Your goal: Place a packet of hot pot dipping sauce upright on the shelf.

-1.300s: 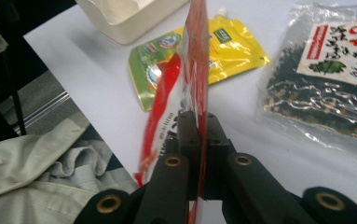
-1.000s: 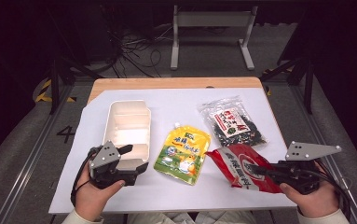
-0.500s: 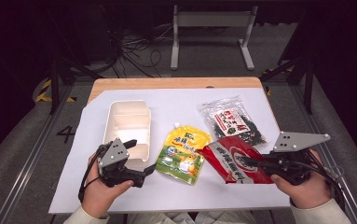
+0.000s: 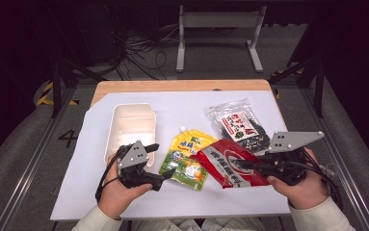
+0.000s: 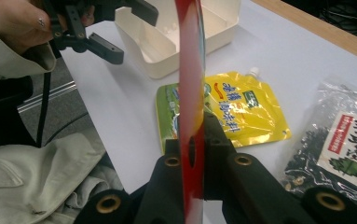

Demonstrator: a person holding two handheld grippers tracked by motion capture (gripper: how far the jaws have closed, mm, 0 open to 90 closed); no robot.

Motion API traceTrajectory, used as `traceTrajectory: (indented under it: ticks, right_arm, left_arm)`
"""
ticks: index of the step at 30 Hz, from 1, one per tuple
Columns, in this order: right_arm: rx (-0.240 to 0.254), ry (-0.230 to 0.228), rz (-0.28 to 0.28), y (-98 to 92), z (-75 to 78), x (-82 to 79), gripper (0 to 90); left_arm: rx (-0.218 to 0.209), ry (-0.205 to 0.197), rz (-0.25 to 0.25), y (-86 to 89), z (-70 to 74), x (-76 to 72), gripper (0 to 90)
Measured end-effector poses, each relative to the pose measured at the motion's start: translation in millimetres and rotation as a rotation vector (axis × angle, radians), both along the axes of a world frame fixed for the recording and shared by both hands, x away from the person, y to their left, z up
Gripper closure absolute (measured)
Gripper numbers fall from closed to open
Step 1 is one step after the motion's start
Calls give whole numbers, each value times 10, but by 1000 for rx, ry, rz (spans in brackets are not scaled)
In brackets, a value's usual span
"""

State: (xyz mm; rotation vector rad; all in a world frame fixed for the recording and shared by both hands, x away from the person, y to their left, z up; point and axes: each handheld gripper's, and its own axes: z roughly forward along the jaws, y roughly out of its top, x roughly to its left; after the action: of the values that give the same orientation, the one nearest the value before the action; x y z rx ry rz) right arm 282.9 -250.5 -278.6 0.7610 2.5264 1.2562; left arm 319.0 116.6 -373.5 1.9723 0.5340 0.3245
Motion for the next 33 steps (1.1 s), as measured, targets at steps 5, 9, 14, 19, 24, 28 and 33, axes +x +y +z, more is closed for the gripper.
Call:
traceTrajectory:
  ticks: [5, 9, 14, 19, 24, 28, 33]
  right_arm:
    - [18, 9, 31, 67, -5, 16, 888]
    - [28, 12, 60, 140, -4, 17, 888]
    - [39, 16, 93, 231, -7, 22, 888]
    - [46, 13, 123, 329, -14, 31, 888]
    - [41, 4, 142, 397, -18, 26, 888]
    - [39, -3, 157, 450, -4, 23, 887]
    - [44, -8, 153, 473, -11, 43, 887]
  left_arm:
    - [-1, 2, -37, -90, -19, 33, 93]
    - [7, 2, -64, -189, -47, 72, 91]
    - [4, 27, -98, -287, -87, 117, 113]
    - [17, 19, -137, -385, -99, 143, 116]
    - [53, 12, -160, -455, -119, 140, 125]
    - [53, 20, -219, -477, -124, 122, 210]
    - [84, 32, -270, -481, -111, 77, 420]
